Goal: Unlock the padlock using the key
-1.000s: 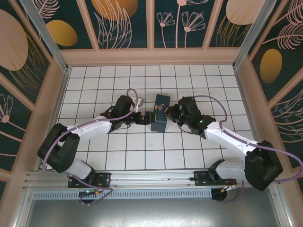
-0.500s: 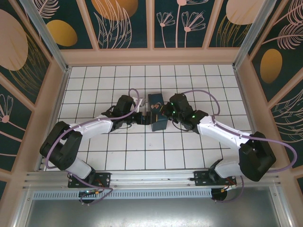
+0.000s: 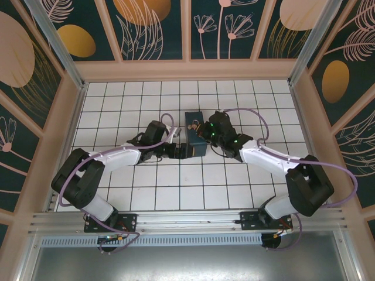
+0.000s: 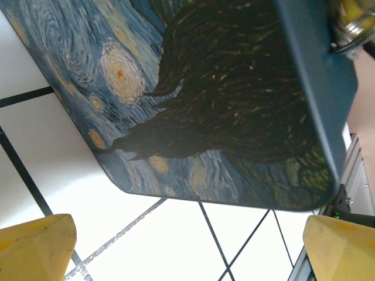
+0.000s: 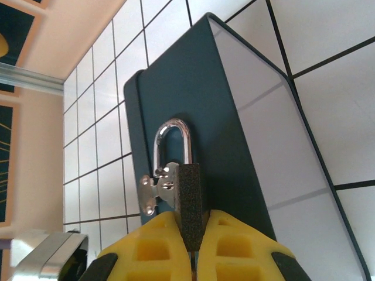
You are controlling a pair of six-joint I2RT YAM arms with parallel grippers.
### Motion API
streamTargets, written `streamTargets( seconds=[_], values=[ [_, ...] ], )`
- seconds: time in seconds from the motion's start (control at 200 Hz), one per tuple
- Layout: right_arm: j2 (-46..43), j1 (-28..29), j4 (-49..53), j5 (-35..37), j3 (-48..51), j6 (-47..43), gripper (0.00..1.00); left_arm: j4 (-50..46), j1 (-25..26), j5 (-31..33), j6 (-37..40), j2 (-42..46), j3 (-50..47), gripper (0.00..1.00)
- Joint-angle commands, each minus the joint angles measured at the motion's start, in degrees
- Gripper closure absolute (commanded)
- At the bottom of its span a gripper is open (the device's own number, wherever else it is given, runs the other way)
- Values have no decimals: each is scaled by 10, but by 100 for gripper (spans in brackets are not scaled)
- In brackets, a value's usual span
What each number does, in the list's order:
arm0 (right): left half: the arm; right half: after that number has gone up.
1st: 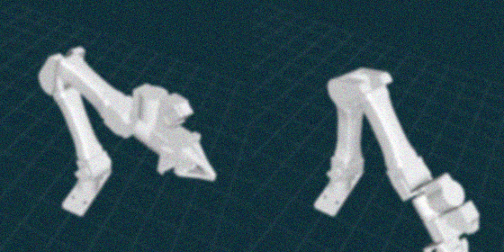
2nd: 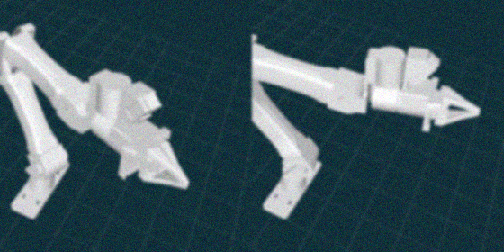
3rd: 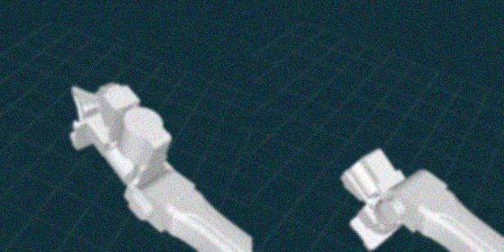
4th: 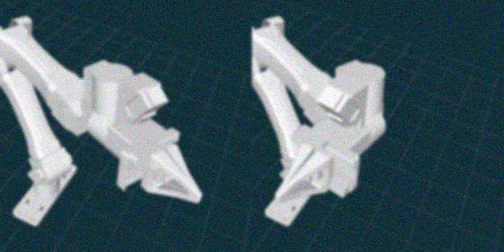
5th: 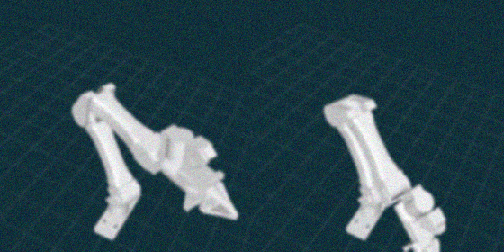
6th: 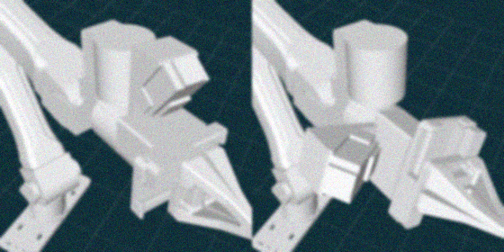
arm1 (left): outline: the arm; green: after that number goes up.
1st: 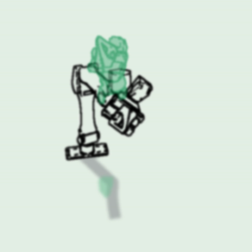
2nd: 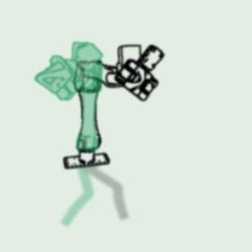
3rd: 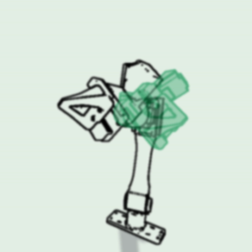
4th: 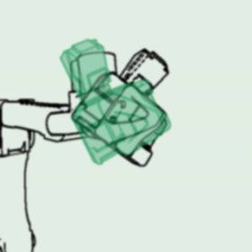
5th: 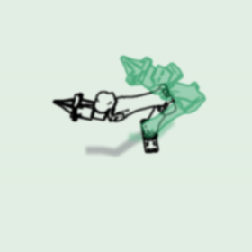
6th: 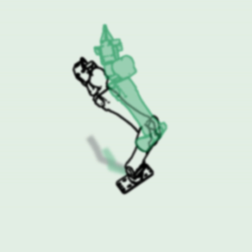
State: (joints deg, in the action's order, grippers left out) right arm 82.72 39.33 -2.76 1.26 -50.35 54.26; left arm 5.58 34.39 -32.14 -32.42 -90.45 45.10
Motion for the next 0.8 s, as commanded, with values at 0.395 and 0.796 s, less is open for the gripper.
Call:
streamTargets(
  seconds=[0.395, 0.796],
  values=[
    [-66, -106, 1, 24, 12, -33, 100, -16, -101, 99, 8, 23, 78, 1],
    [-64, -262, 2, -67, 175, -81, 97, -47, -106, 143, 31, -11, 142, 1]
  ],
)
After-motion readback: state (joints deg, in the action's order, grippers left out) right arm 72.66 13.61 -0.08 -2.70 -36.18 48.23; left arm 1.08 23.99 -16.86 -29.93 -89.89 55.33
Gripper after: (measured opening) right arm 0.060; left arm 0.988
